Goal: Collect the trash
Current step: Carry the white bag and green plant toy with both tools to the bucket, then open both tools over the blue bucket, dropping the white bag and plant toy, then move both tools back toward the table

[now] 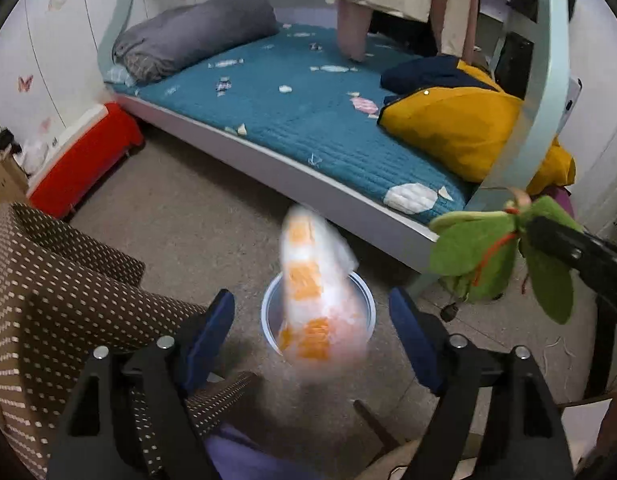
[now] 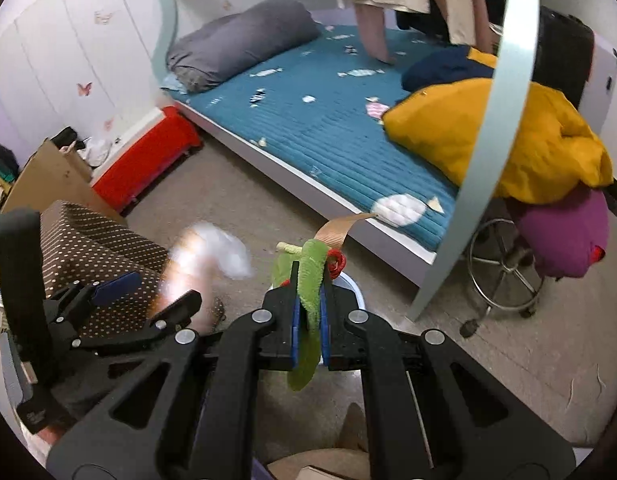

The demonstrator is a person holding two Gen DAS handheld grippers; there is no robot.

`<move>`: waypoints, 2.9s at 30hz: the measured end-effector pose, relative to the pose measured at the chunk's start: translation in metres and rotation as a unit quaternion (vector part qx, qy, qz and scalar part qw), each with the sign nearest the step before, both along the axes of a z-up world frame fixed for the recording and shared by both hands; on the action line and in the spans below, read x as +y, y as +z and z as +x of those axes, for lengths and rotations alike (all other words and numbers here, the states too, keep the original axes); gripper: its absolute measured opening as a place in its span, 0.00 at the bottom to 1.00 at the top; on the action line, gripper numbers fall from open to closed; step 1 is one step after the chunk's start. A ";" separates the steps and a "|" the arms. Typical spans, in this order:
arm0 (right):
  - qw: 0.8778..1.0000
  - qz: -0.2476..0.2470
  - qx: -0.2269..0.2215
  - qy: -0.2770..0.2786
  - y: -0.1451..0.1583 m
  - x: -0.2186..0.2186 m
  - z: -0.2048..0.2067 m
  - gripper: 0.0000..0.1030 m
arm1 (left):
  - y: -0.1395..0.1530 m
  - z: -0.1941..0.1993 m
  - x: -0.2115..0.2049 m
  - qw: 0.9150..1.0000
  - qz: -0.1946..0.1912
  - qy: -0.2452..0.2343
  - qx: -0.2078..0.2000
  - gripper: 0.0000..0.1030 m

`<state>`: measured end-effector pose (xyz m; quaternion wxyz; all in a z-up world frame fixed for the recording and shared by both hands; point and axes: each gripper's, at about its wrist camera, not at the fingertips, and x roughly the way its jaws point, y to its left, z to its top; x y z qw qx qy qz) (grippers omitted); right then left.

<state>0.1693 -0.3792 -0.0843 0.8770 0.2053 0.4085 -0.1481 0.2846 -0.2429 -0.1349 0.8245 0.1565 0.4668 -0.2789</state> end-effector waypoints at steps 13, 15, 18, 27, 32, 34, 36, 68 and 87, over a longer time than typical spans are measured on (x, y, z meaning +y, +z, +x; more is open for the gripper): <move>0.998 0.017 0.034 0.056 -0.027 0.029 0.054 0.08 | -0.006 0.023 0.061 0.997 0.012 0.075 0.020 0.76; 0.997 0.016 0.029 0.067 -0.024 0.036 0.065 0.13 | -0.003 0.027 0.073 0.996 0.007 0.089 0.020 0.76; 0.997 0.004 0.024 0.068 -0.019 0.043 0.074 0.65 | 0.003 0.030 0.081 0.995 0.005 0.099 0.014 0.76; 0.995 -0.005 0.047 0.093 -0.034 0.062 0.065 0.63 | 0.002 0.027 0.087 0.995 0.001 0.101 0.019 0.76; 0.994 -0.001 0.052 0.095 -0.036 0.068 0.055 0.63 | 0.003 0.021 0.087 0.995 -0.002 0.097 0.019 0.76; 0.994 -0.001 0.051 0.095 -0.033 0.070 0.052 0.63 | 0.006 0.018 0.088 0.995 -0.006 0.096 0.017 0.76; 0.994 -0.002 0.048 0.094 -0.030 0.072 0.049 0.63 | 0.009 0.014 0.089 0.995 -0.009 0.095 0.014 0.76; 0.981 -0.023 -0.054 0.182 0.047 0.168 0.024 0.63 | 0.097 -0.042 0.200 0.980 -0.069 0.169 -0.078 0.76; 0.949 -0.019 -0.061 0.309 0.057 0.280 0.046 0.63 | 0.105 -0.059 0.334 0.948 -0.063 0.297 -0.095 0.76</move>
